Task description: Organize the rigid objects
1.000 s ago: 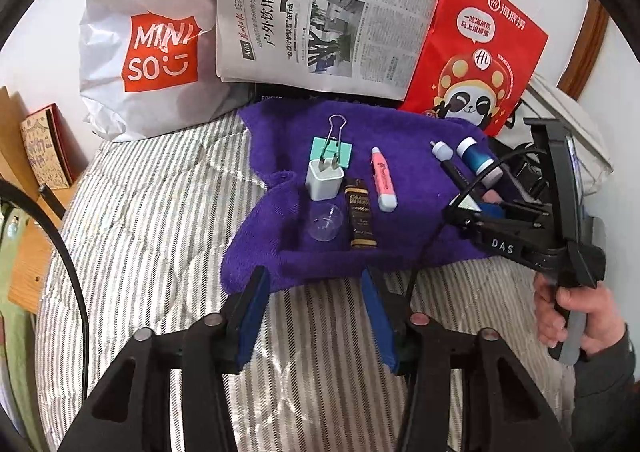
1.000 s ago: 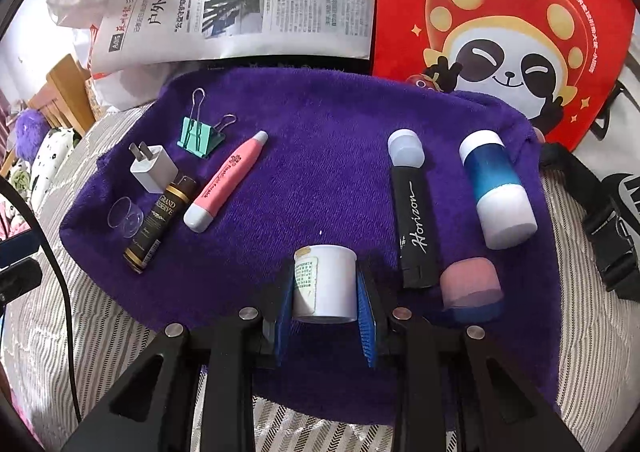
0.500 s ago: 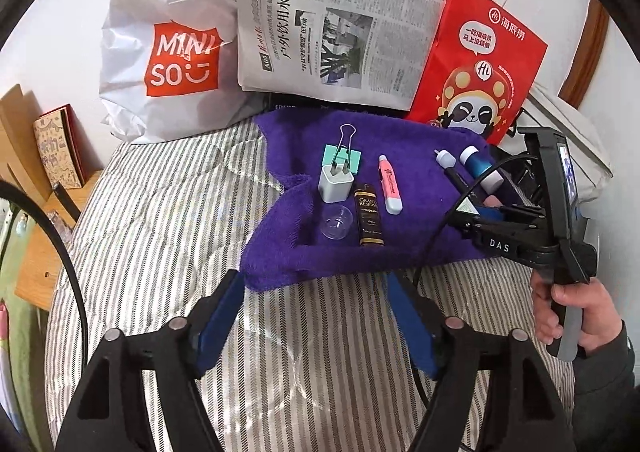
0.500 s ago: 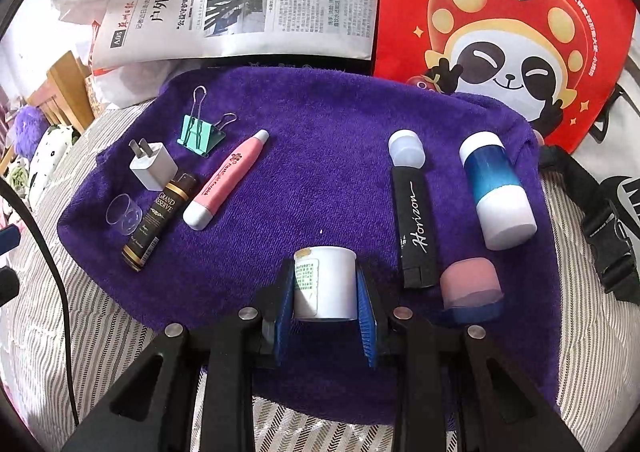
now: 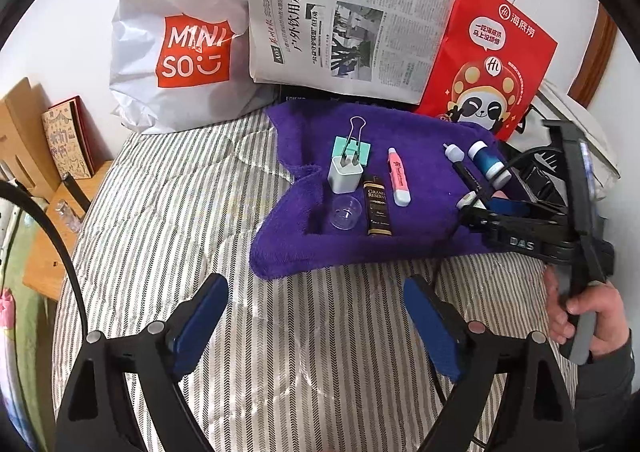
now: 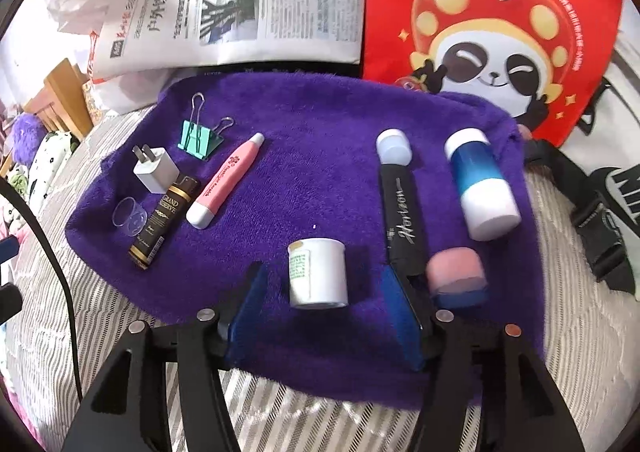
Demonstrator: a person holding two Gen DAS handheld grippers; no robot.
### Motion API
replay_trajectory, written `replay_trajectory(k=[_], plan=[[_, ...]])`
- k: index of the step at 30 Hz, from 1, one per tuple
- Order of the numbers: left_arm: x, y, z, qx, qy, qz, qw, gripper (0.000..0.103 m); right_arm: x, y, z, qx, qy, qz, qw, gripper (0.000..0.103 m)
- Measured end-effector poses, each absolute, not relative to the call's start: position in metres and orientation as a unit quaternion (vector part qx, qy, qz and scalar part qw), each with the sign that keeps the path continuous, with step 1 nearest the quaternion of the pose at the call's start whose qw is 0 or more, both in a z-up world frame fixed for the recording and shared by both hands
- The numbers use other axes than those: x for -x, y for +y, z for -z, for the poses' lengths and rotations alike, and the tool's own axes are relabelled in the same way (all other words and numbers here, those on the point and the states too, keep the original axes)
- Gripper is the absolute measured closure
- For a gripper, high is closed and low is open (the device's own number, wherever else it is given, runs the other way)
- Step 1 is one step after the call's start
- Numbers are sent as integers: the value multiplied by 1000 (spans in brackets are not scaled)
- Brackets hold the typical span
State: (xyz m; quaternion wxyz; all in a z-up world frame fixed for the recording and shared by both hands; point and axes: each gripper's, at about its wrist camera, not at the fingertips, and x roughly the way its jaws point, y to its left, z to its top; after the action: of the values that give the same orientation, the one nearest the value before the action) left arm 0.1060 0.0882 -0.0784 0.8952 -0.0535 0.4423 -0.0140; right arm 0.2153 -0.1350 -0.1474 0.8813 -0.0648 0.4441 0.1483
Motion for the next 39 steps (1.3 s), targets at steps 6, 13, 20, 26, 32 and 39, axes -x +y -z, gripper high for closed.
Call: replay_trajectory(k=[6,13,20,26,32,39], plan=[[-111,75,82,44,453,9,891,13,-193,-146,130,82,429,-135,889,30],[-117,52,79,21,456,3,890,13,-172,-167,113,61,422,-131,895,23],[-116,40,69,28,451,2,892,13,-149,-185,99,50,417,-106,901,17],[-109,34,62,29,445,1,895,13,-126,-201,82,41,408,-84,908,6],[-99,26,51,30,441,-2,897,13,-103,-216,66,34,403,-57,913,0],[-84,20,35,33,435,-4,900,13,-86,-229,56,13,414,-44,909,0]])
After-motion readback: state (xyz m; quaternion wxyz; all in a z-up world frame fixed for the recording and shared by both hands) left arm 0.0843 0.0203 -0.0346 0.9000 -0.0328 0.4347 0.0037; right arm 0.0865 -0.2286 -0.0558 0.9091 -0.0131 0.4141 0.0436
